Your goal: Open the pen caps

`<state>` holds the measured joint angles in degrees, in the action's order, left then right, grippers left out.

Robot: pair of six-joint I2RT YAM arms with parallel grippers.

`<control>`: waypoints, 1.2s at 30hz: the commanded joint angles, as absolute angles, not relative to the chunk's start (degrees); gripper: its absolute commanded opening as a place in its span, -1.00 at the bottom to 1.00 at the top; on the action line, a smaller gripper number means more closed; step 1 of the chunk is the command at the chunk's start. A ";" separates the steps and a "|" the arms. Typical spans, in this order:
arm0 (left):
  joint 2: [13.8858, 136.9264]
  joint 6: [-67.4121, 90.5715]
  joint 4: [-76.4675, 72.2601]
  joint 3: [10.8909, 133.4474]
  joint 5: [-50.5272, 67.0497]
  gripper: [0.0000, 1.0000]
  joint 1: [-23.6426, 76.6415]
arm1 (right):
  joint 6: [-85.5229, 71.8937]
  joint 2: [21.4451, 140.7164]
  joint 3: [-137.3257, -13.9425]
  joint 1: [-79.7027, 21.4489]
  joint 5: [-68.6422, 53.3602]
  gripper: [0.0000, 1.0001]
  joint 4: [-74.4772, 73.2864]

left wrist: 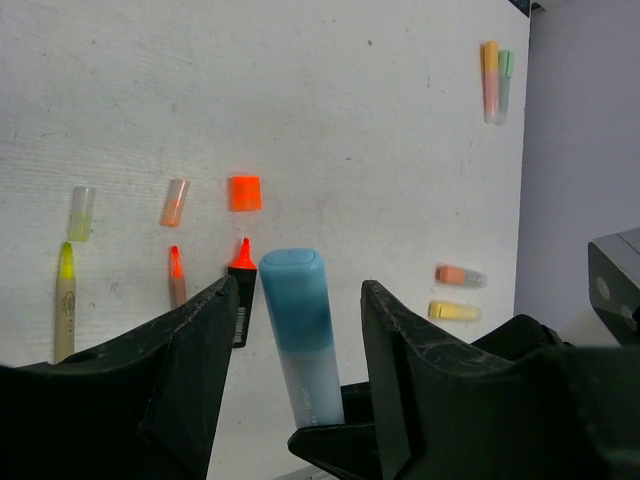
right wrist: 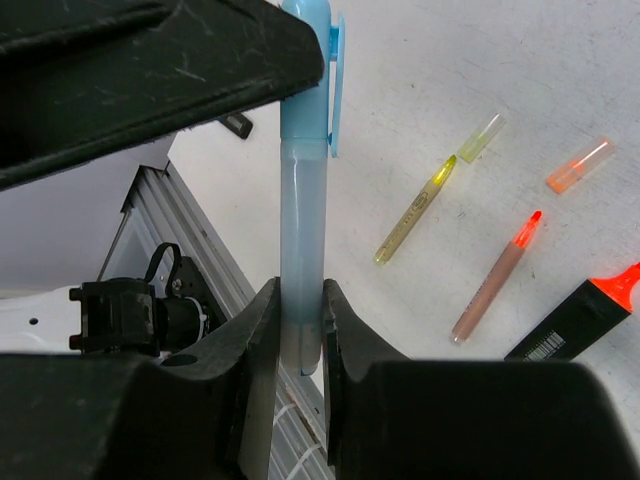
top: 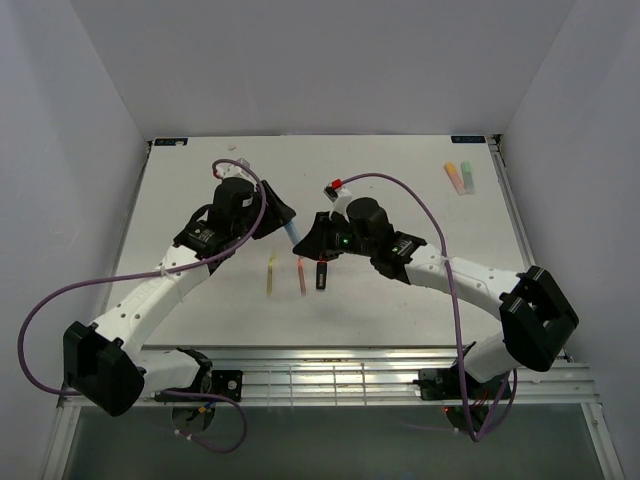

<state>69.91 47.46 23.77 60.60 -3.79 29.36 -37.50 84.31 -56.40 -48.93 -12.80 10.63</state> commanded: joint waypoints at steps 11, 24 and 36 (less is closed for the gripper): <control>70.75 47.29 21.53 59.59 -1.94 -0.30 29.09 | -37.97 83.67 -59.41 -49.31 -13.18 -0.85 13.01; 74.88 43.52 22.94 61.78 5.00 -1.00 19.70 | -32.44 86.13 -63.27 -55.53 -1.16 -0.85 3.44; 80.24 40.08 27.33 67.94 17.75 -1.00 4.57 | -26.72 93.25 -68.29 -64.68 20.13 -0.85 -8.00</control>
